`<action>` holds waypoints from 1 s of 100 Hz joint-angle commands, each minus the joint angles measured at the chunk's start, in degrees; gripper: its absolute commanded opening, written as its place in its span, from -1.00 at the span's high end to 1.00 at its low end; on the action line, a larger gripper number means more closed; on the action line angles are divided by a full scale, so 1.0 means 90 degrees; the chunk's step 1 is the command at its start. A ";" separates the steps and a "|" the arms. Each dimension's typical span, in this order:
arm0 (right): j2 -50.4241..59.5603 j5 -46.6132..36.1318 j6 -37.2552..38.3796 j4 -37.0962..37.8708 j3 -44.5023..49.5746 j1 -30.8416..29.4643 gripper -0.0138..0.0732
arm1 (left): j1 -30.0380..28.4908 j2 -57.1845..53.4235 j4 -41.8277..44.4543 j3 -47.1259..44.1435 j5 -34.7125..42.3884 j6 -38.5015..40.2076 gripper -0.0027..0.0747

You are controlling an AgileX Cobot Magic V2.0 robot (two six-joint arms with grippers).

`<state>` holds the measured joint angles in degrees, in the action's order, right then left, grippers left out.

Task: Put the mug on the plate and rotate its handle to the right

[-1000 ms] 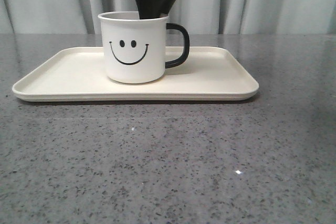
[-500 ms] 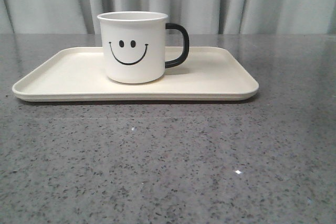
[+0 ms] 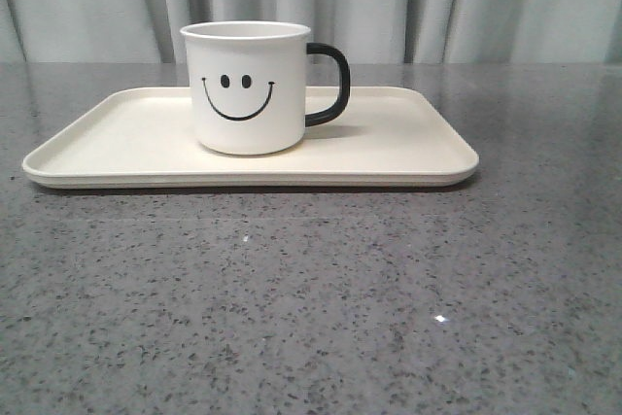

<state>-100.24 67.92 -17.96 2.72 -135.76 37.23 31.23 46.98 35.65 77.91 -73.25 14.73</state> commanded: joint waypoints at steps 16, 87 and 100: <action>0.1082 -0.0470 0.0281 0.0839 -0.0201 -0.0034 0.93 | 0.0035 -0.0020 0.0179 0.0120 0.0127 0.0076 0.98; 0.3721 0.0266 0.1185 0.2555 -0.0158 -0.0034 0.95 | 0.0035 -0.0020 0.0129 0.0120 0.0152 0.0076 0.98; 0.4266 0.0223 0.1222 0.2860 0.0022 -0.0034 0.95 | 0.0035 -0.0020 0.0069 0.0120 0.0178 0.0076 0.98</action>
<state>-65.00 72.84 -7.37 25.06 -136.25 37.23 31.23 46.98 35.23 77.91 -73.25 14.73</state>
